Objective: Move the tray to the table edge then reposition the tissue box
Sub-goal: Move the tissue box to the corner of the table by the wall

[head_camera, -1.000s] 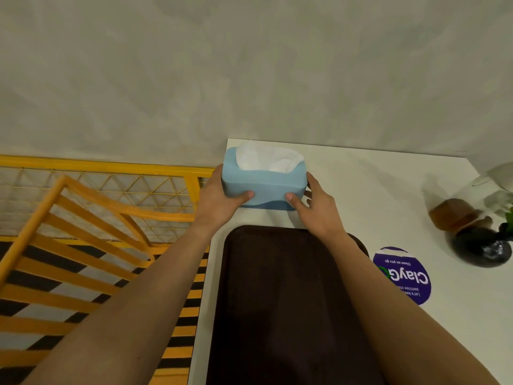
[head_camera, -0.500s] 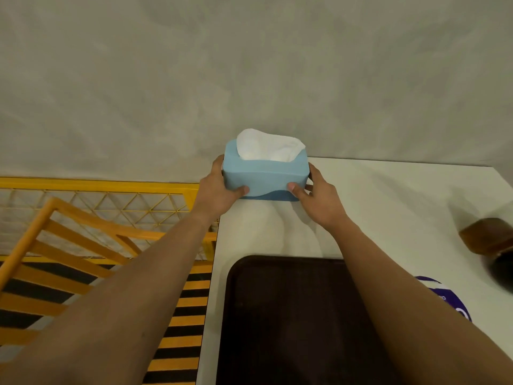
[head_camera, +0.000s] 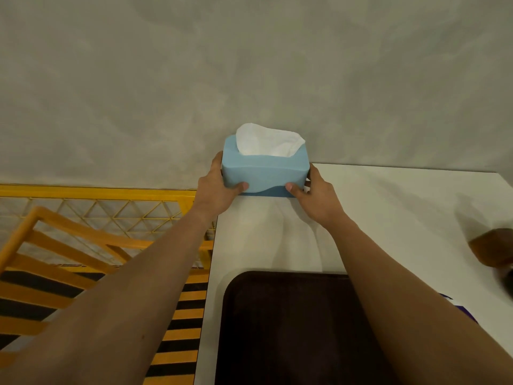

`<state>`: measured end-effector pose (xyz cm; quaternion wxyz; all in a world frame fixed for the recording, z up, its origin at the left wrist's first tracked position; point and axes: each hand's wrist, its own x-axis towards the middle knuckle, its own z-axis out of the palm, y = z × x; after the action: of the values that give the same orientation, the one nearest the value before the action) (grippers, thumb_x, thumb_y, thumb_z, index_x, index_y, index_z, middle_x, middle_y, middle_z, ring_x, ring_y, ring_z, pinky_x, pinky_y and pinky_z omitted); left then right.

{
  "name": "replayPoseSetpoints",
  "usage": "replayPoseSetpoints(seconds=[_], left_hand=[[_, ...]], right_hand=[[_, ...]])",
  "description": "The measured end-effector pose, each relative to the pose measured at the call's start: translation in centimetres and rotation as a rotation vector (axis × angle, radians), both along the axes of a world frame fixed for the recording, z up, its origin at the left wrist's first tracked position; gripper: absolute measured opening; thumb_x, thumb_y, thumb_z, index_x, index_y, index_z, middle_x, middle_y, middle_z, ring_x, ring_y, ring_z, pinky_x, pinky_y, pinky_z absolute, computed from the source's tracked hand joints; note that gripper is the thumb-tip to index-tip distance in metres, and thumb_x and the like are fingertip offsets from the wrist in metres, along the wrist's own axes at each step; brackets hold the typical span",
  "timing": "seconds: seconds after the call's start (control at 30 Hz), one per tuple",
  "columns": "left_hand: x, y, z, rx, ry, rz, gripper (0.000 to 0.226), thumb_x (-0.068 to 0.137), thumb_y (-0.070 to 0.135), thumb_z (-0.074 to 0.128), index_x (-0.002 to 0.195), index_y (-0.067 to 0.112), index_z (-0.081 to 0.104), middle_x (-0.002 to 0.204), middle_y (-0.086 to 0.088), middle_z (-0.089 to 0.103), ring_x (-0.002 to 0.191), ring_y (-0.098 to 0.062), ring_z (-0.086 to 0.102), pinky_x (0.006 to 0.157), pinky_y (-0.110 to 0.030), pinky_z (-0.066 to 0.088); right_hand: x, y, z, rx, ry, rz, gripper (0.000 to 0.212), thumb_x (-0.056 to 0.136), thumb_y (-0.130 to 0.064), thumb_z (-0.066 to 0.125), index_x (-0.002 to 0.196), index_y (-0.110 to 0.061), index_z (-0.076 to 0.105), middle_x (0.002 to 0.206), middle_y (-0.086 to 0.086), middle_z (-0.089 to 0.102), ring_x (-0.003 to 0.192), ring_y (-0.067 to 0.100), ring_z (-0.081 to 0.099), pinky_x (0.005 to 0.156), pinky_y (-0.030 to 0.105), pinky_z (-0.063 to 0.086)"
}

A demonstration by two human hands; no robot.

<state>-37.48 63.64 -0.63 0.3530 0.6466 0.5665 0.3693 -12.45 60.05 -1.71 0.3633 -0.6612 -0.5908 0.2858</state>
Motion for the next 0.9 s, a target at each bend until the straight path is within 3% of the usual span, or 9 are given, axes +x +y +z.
replayPoseSetpoints(seconds=[0.13, 0.4, 0.57, 0.9], left_hand=[[0.3, 0.3, 0.0, -0.014, 0.009, 0.008, 0.088, 0.083, 0.033, 0.082, 0.154, 0.024, 0.031, 0.141, -0.004, 0.058, 0.124, -0.029, 0.058, 0.098, -0.039, 0.05], [0.5, 0.8, -0.2, -0.027, 0.026, 0.017, 0.08, 0.082, 0.033, 0.082, 0.148, 0.016, 0.04, 0.139, -0.008, 0.059, 0.124, -0.03, 0.058, 0.096, -0.037, 0.05], [0.6, 0.7, -0.4, -0.04, 0.0, 0.052, 0.078, 0.081, 0.035, 0.083, 0.145, 0.013, 0.043, 0.137, -0.008, 0.061, 0.121, -0.028, 0.061, 0.086, -0.026, 0.048], [0.7, 0.7, 0.1, -0.105, 0.066, 0.053, 0.071, 0.082, 0.038, 0.081, 0.138, 0.009, 0.05, 0.136, -0.009, 0.062, 0.12, -0.029, 0.06, 0.087, -0.028, 0.048]], right_hand=[[0.3, 0.4, 0.0, -0.008, -0.016, 0.013, 0.075, 0.096, -0.047, 0.063, 0.156, -0.02, 0.027, 0.141, 0.004, 0.056, 0.124, 0.029, 0.057, 0.091, 0.029, 0.043], [0.5, 1.0, 0.2, -0.033, -0.07, 0.038, 0.073, 0.099, -0.049, 0.057, 0.156, -0.021, 0.022, 0.141, 0.005, 0.056, 0.124, 0.029, 0.056, 0.088, 0.027, 0.04], [0.3, 0.9, 0.0, -0.034, -0.061, 0.032, 0.071, 0.099, -0.048, 0.056, 0.156, -0.022, 0.022, 0.143, 0.005, 0.055, 0.125, 0.029, 0.056, 0.09, 0.028, 0.04], [0.0, 0.7, 0.5, -0.065, -0.079, 0.012, 0.071, 0.1, -0.047, 0.056, 0.156, -0.021, 0.021, 0.139, 0.008, 0.058, 0.122, 0.03, 0.057, 0.087, 0.028, 0.04]])
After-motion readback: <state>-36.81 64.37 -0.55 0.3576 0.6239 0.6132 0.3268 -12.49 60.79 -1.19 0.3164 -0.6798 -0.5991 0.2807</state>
